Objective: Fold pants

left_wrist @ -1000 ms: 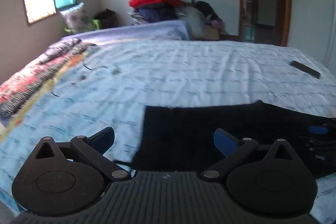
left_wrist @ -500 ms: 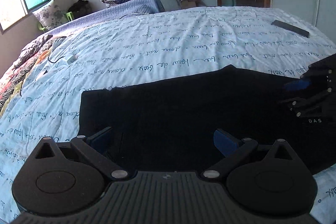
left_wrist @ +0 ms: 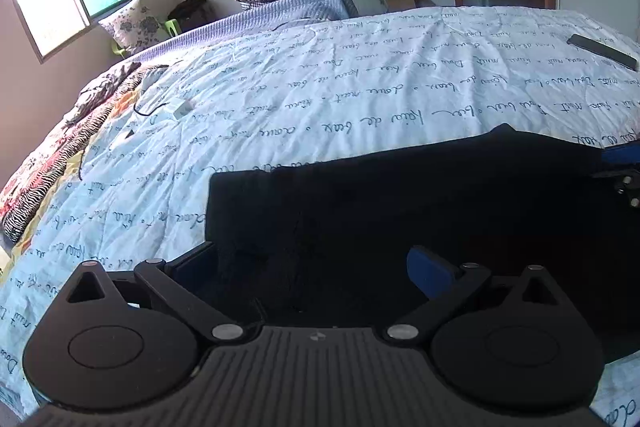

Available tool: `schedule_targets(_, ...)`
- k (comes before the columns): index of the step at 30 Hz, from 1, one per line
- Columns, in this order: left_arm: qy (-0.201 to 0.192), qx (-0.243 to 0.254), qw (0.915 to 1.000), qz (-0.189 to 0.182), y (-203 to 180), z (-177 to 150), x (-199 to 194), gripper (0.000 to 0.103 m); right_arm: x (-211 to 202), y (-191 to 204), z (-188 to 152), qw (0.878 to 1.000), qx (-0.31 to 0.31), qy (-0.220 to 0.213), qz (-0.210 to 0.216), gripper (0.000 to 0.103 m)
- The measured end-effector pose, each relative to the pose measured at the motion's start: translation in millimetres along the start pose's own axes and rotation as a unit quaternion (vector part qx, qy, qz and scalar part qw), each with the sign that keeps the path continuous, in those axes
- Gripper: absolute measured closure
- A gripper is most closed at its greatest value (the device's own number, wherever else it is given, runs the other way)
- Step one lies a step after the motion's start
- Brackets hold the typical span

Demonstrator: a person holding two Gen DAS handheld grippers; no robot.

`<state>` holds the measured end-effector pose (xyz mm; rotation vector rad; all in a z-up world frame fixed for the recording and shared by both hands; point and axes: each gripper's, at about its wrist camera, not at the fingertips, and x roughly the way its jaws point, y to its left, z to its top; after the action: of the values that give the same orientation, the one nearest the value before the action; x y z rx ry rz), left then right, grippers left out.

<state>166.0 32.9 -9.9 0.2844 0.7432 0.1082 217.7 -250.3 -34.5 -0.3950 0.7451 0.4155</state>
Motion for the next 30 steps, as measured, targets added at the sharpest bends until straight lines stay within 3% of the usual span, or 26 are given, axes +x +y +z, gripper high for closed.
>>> schedule_targets(3,0.002,-0.003,0.9991,0.041,18.8,-3.1,7.3,0.001,-21.5,24.4,-5.7,1.000,0.000,-0.005,0.029,0.072)
schedule_targets(5,0.018,-0.024,0.9975,0.064,41.1,-4.6,15.7,0.001,-18.5,37.4,-16.5,0.998,-0.005,0.022,0.051,0.071)
schedule_targets(8,0.022,-0.080,0.9936,0.077,80.3,-7.1,13.5,0.001,-18.9,53.1,-15.1,0.999,0.015,0.024,0.015,0.070)
schedule_targets(11,0.020,-0.118,0.9884,0.094,117.3,-12.1,5.1,0.001,-47.5,87.6,13.9,0.996,0.016,-0.062,0.059,0.070)
schedule_targets(14,0.028,-0.133,0.9829,0.124,141.8,-17.4,1.8,0.001,-54.4,149.3,40.2,0.986,-0.072,-0.115,0.100,0.071)
schedule_targets(17,0.035,-0.154,0.9775,0.141,164.3,-24.9,-2.3,0.001,-34.5,205.3,56.5,0.972,-0.180,-0.129,0.079,0.072)
schedule_targets(19,0.039,-0.171,0.9752,0.134,177.8,-31.8,-5.8,0.001,-18.1,229.9,64.4,0.963,-0.219,-0.134,0.080,0.072)
schedule_targets(22,0.041,-0.179,0.9746,0.128,189.2,-39.7,-9.4,0.001,5.3,255.0,76.7,0.959,-0.243,-0.120,0.079,0.072)
schedule_targets(28,0.043,-0.187,0.9724,0.133,203.1,-45.8,-4.8,0.001,33.2,278.3,76.6,0.947,-0.302,-0.109,0.009,0.072)
schedule_targets(30,0.046,-0.195,0.9717,0.126,206.7,-47.8,-1.5,0.001,39.4,278.0,81.4,0.947,-0.303,-0.109,0.006,0.076)
